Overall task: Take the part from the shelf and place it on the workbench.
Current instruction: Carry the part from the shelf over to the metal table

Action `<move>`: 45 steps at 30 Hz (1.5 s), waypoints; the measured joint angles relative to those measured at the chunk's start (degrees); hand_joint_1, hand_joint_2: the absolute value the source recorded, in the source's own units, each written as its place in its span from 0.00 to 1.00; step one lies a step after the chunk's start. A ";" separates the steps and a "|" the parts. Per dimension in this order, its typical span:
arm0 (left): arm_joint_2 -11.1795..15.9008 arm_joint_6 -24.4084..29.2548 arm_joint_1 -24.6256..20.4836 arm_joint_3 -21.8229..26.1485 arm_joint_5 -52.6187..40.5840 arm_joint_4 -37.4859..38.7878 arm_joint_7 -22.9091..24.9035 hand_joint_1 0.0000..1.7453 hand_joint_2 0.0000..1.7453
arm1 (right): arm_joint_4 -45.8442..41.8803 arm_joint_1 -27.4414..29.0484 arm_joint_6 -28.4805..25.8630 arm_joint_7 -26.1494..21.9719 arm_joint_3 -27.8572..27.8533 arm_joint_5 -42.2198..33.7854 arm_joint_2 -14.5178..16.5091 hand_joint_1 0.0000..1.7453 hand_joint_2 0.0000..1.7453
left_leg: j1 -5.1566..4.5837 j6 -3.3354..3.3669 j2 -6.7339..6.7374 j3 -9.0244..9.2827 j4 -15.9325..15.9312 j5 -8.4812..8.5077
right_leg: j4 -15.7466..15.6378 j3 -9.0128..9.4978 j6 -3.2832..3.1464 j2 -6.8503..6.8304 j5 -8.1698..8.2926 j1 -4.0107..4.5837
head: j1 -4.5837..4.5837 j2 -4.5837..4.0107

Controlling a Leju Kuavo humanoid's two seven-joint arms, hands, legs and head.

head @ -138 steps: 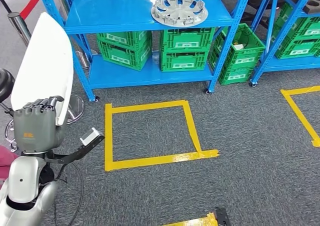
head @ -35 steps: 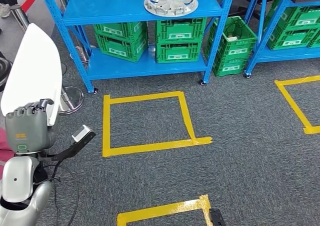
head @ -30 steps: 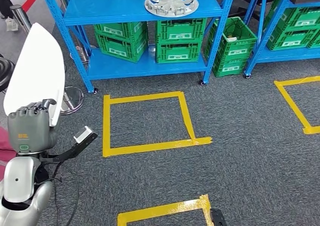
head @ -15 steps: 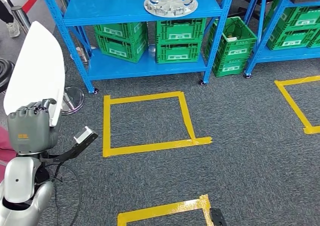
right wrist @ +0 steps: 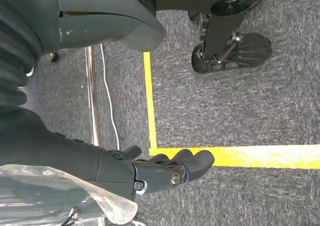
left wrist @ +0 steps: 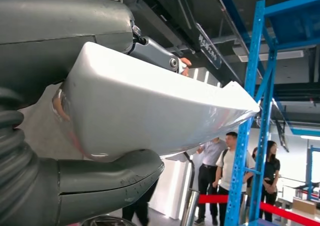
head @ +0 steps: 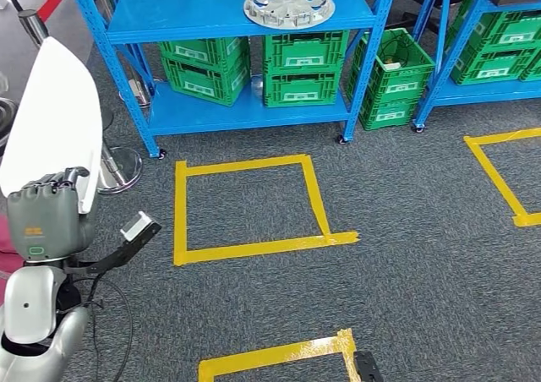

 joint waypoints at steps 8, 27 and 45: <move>1.30 0.00 0.07 -0.06 0.00 -0.07 1.07 1.00 1.00 | -0.01 -0.04 -0.98 0.94 -0.04 1.15 0.00 0.00 1.00 | -0.05 1.08 -0.18 -0.30 -0.13 0.29 | -0.07 -0.12 0.77 -0.24 0.10 -0.12 | -0.02 0.00; 2.08 0.20 0.32 -0.58 0.00 -0.15 1.75 1.00 1.00 | -0.05 0.19 -1.00 1.13 -0.56 1.96 -0.05 0.00 1.00 | 1.03 -2.02 -1.44 -5.91 8.99 -3.42 | 0.54 1.52 -0.78 0.11 -1.91 -0.86 | -0.48 0.00; 2.62 0.17 0.01 -1.03 0.00 -0.15 2.16 1.00 1.00 | -0.22 0.37 -0.65 1.67 -0.80 3.62 -0.07 0.00 1.00 | 0.30 1.48 -1.82 -1.60 0.32 1.00 | 17.49 -6.69 1.25 -0.19 -9.81 -0.10 | -0.11 0.00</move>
